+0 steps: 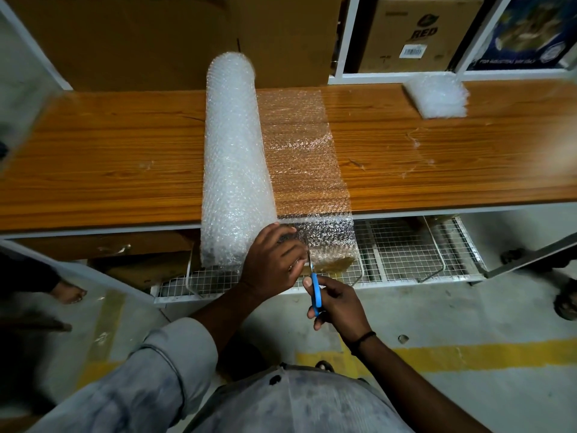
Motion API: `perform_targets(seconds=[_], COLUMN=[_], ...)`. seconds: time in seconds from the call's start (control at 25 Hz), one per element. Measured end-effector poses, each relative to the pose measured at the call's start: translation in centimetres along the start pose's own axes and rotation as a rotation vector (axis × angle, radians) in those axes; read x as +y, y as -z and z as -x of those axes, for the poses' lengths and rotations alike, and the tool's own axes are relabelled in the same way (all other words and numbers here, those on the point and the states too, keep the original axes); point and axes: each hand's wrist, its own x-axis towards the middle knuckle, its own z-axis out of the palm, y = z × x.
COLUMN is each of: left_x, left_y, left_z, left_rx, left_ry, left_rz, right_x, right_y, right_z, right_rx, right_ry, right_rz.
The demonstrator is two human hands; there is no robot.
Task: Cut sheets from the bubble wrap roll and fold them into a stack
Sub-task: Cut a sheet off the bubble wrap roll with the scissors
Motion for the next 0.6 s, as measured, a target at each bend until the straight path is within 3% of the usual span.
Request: perform_targets(seconds=[0.6], left_x=[-0.3], left_y=[-0.3], left_z=[0.4], left_rx=[-0.003], left_ry=[0.037], left_rz=[0.11], right_x=[-1.0], right_y=[0.5], right_z=[-0.6], right_rx=[-0.019], right_ry=[0.04], right_rz=[-0.066])
